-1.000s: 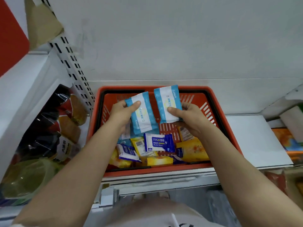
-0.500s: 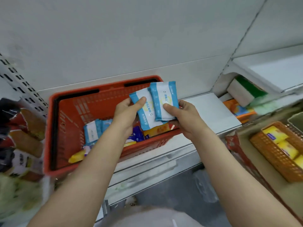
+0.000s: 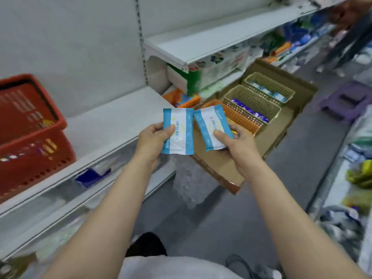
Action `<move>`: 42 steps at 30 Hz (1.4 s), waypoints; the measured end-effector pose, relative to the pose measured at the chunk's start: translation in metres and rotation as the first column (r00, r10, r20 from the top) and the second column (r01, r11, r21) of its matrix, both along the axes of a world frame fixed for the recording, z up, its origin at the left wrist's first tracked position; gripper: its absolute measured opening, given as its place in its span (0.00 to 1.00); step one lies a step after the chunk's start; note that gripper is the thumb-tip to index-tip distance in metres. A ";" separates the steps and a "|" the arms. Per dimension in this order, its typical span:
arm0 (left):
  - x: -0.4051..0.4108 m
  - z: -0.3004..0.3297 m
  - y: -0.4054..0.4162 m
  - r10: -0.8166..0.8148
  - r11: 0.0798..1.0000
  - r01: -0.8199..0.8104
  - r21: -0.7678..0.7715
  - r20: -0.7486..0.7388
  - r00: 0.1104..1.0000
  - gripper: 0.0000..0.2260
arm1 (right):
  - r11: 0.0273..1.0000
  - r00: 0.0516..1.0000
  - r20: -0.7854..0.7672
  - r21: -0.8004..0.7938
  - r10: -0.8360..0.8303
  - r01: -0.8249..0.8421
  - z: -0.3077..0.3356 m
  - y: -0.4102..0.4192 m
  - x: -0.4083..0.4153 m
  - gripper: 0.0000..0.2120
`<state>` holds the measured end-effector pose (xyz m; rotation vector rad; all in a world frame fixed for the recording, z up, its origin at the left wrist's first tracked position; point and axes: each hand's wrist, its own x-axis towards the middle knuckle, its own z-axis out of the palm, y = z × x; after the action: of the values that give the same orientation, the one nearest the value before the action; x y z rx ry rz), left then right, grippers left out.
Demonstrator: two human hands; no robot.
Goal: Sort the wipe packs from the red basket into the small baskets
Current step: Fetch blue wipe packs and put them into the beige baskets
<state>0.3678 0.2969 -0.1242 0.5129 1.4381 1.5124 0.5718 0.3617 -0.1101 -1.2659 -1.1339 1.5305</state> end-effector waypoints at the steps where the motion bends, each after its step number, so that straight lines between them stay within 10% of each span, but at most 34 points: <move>1: 0.020 -0.003 0.009 -0.025 0.999 0.025 -0.019 0.003 1.000 0.06 | 0.999 0.999 0.006 -0.016 -0.044 0.044 -0.004 0.006 0.024 0.18; 25: 0.263 -0.054 0.358 -0.076 0.982 0.105 -0.160 0.177 0.981 0.11 | 0.974 0.978 0.122 -0.129 -0.170 0.185 -0.043 0.343 0.282 0.17; 42: 0.373 -0.072 0.502 0.462 0.867 -0.388 -0.312 0.213 0.861 0.19 | 0.951 0.949 0.157 -0.192 0.275 -0.244 -0.074 0.620 0.354 0.09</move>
<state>0.7406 0.7990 -0.1963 -0.1990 1.5541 1.6245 0.9262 0.9817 -0.1838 -1.4395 -1.3545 1.7659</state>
